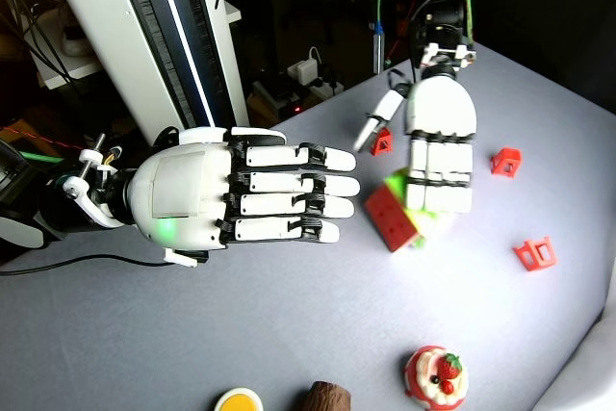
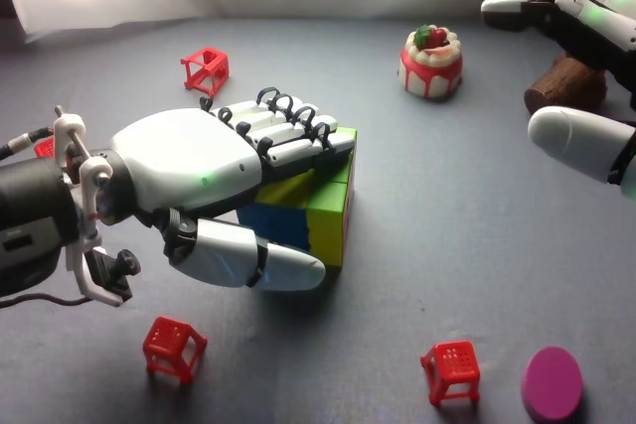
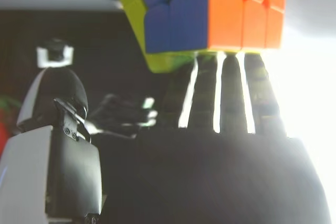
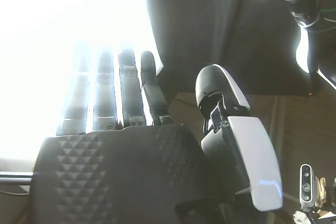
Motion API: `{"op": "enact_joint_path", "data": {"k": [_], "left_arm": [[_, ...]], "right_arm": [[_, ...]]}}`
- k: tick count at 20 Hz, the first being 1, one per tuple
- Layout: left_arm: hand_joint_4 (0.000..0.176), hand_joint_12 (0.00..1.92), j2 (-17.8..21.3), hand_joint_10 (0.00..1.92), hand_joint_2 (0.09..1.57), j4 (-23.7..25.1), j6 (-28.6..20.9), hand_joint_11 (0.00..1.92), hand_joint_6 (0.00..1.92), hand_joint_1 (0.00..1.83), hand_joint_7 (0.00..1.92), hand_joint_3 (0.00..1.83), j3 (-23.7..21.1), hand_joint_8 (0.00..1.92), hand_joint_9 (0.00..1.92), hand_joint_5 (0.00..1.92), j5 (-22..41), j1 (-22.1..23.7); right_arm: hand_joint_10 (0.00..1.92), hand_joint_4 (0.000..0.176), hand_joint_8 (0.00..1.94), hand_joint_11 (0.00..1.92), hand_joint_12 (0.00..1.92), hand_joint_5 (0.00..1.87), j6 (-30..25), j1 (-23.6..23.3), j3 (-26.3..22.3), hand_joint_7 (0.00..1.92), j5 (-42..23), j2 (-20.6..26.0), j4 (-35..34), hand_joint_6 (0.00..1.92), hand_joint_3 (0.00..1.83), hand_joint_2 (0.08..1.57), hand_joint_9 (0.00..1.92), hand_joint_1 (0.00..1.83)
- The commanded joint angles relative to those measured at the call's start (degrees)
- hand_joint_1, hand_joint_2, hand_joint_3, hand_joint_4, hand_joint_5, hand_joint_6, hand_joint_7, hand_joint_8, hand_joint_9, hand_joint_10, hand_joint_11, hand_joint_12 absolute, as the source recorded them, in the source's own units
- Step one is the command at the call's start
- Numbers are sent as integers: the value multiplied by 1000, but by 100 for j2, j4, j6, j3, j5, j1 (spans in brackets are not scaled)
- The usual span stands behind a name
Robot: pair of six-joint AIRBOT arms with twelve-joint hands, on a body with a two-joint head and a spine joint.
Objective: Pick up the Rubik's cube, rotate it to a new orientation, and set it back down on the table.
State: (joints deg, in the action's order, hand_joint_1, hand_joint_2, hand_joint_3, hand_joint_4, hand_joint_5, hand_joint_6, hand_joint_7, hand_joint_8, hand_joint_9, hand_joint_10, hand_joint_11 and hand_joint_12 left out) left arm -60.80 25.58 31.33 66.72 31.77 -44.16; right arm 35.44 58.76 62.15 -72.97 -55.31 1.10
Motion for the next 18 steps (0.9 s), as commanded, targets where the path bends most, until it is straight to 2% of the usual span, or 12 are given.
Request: {"op": "enact_joint_path", "data": {"k": [1,3,7,8,9,10,12,13,14,15,17,18], "left_arm": [[0,0,-3,0,1101,0,-78,0,0,0,0,0,4,0,0,0,236,13],[0,0,29,0,1089,-33,-84,0,0,0,0,0,-5,0,0,0,394,23],[48,0,321,0,1079,-627,309,0,0,0,0,0,-207,0,0,0,1257,15],[33,0,385,0,1083,-778,411,0,0,0,0,0,-256,0,0,0,1471,-6],[46,0,481,0,1080,-1004,558,0,0,0,0,0,-329,0,0,0,1802,-56],[100,0,565,0,1080,-1228,697,0,0,0,0,0,-389,0,0,0,2113,-108],[75,0,717,0,1114,-1638,951,0,0,0,0,2,-498,0,0,0,2619,-240],[44,0,820,0,1126,-1960,1094,0,0,0,0,8,-553,0,0,0,2974,-367],[39,0,889,0,1100,-2199,1163,0,0,0,0,0,-573,0,0,0,3235,-476],[0,0,944,0,1074,-2439,1205,0,0,0,0,0,-581,0,0,0,3498,-587],[7,0,1008,0,1098,-2768,1283,0,0,0,0,0,-611,0,0,0,3865,-753],[25,0,1031,0,1112,-2911,1295,0,0,0,0,5,-624,0,0,0,4041,-842]], "right_arm": [[575,0,8,0,1047,19,-34,-21,-20,221,-687,2,-97,530,0,1454,0,0],[574,0,10,0,1050,11,-34,-18,-18,230,-687,3,-101,541,1,1457,0,0],[622,0,6,0,1073,17,-34,-18,-27,229,-745,55,-120,538,0,1448,0,0],[608,0,1,0,1025,4,-34,-18,-47,218,-759,87,-146,521,0,1448,0,0],[542,0,4,0,910,0,-34,-18,-82,184,-794,138,-192,449,0,1447,0,0],[447,0,4,0,747,0,-34,-18,-117,152,-824,188,-232,469,3,1462,0,0],[50,0,2,0,63,1,-34,-11,-205,16,-853,304,-311,181,0,1445,0,0],[9,0,0,0,12,0,-34,0,-240,2,-859,372,-360,108,0,1424,0,0],[1,0,0,0,2,0,-34,5,-276,0,-864,434,-414,41,0,1405,0,0],[0,0,0,0,0,0,-34,10,-320,0,-865,515,-481,7,0,1386,0,0],[0,0,0,0,0,0,-34,55,-372,0,-879,616,-611,0,0,1336,0,10],[0,0,0,0,0,0,-34,79,-388,0,-898,660,-675,0,0,1303,0,48]]}}
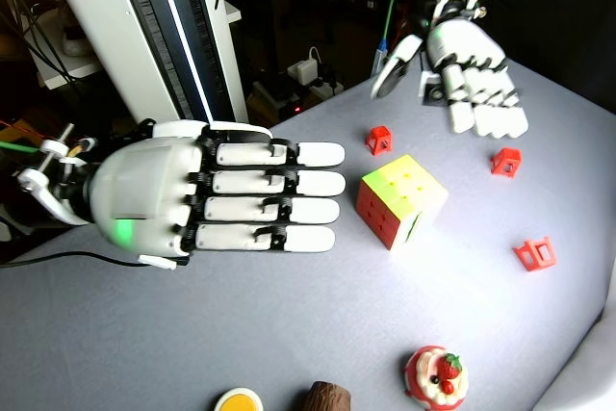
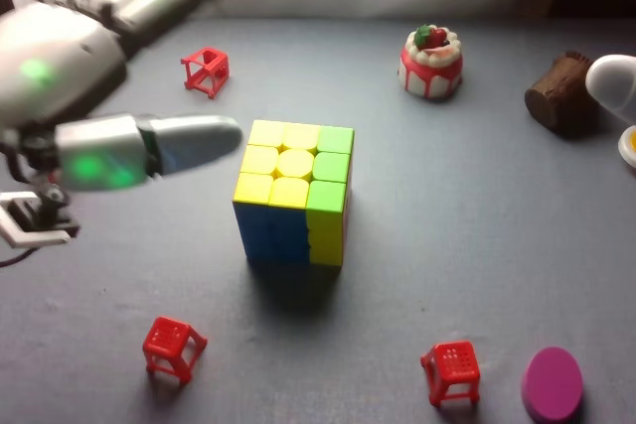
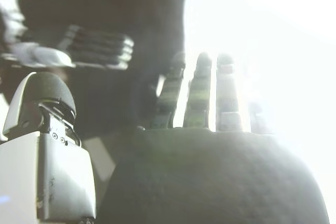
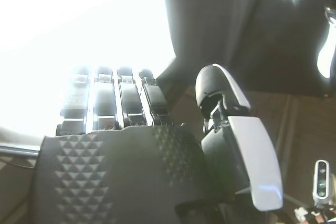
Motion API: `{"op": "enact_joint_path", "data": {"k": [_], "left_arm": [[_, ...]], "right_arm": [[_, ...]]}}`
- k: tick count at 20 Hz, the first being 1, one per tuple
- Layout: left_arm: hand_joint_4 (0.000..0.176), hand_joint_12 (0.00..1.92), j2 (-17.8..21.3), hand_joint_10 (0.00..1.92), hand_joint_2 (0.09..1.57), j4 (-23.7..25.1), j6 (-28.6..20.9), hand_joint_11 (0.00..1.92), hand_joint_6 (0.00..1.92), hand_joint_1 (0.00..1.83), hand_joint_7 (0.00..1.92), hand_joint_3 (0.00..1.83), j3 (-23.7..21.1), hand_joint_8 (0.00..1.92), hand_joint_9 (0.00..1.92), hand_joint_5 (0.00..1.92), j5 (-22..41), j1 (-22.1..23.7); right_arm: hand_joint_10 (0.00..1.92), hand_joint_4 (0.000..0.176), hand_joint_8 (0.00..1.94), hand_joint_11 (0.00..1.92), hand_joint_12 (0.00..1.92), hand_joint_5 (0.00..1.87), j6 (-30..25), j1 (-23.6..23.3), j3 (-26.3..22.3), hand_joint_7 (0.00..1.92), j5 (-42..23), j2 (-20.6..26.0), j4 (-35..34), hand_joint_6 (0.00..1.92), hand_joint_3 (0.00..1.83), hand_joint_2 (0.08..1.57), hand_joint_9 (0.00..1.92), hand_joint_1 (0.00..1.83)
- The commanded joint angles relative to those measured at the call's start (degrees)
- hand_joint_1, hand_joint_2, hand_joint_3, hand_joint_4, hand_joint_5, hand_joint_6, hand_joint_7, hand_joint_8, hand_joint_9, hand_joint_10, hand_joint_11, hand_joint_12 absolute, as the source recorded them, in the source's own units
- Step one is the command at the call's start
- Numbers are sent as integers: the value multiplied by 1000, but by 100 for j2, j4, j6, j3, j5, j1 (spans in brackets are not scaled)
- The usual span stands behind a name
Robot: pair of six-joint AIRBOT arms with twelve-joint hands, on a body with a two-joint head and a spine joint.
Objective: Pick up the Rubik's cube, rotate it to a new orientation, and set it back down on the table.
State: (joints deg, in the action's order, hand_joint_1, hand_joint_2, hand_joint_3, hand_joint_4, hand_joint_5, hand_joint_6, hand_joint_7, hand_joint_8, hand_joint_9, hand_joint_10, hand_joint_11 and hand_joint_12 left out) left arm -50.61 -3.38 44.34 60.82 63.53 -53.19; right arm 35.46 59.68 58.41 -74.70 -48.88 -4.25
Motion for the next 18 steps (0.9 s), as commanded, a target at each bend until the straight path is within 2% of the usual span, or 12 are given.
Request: {"op": "enact_joint_path", "data": {"k": [1,2,3,5,6,9,10,12,13,15,17,18], "left_arm": [[57,0,29,0,1109,-94,7,0,0,12,0,3,-46,0,0,0,990,2],[47,0,47,0,1099,-211,8,0,0,8,0,0,-60,0,0,0,1171,-85],[87,0,60,0,1098,-290,33,0,0,75,0,0,-77,0,0,0,1314,-142],[100,0,88,0,1138,-407,67,0,0,120,0,13,-102,0,0,0,1518,-222],[128,0,128,0,1154,-477,67,0,0,152,0,15,-118,0,0,0,1678,-291],[139,0,240,0,1148,-629,140,0,0,207,0,7,-195,0,0,0,2072,-455],[113,0,265,0,1156,-672,160,0,0,175,0,9,-216,0,0,0,2211,-505],[108,0,305,0,1131,-711,194,0,0,83,0,0,-250,0,0,0,2428,-559],[84,0,323,0,1156,-715,239,0,0,54,0,7,-270,0,0,0,2501,-566],[168,0,342,0,1179,-713,265,0,0,86,0,12,-288,0,0,0,2616,-573],[151,0,371,0,1209,-719,289,0,0,144,0,19,-314,0,0,0,2805,-591],[122,0,383,0,1237,-719,322,0,0,228,0,25,-331,0,0,0,2893,-598]], "right_arm": [[0,0,0,0,0,0,-36,3,-27,0,-745,42,-184,0,0,1284,0,69],[0,0,0,0,0,0,-36,22,-52,0,-792,81,-243,0,0,1270,0,80],[0,0,0,0,0,0,-36,43,-80,0,-875,124,-297,0,0,1263,0,95],[0,0,0,0,0,0,-36,81,-121,0,-1022,180,-373,0,0,1261,0,116],[0,0,0,0,0,0,-36,105,-172,0,-1139,244,-429,0,0,1253,0,134],[0,0,0,0,0,0,-36,135,-269,0,-1345,391,-485,0,0,1195,0,220],[0,0,0,0,0,0,-36,137,-294,0,-1418,430,-492,0,0,1180,0,234],[0,0,0,0,0,0,-36,140,-349,0,-1530,513,-517,0,0,1192,0,257],[0,0,0,0,0,0,-36,140,-362,0,-1562,538,-521,0,0,1178,0,265],[0,0,0,0,0,0,-36,140,-379,0,-1623,564,-515,0,0,1186,0,256],[0,0,0,0,0,0,-36,141,-406,0,-1723,608,-508,0,0,1158,0,304],[0,0,0,0,0,0,-36,143,-415,0,-1765,631,-503,0,0,1190,0,288]]}}
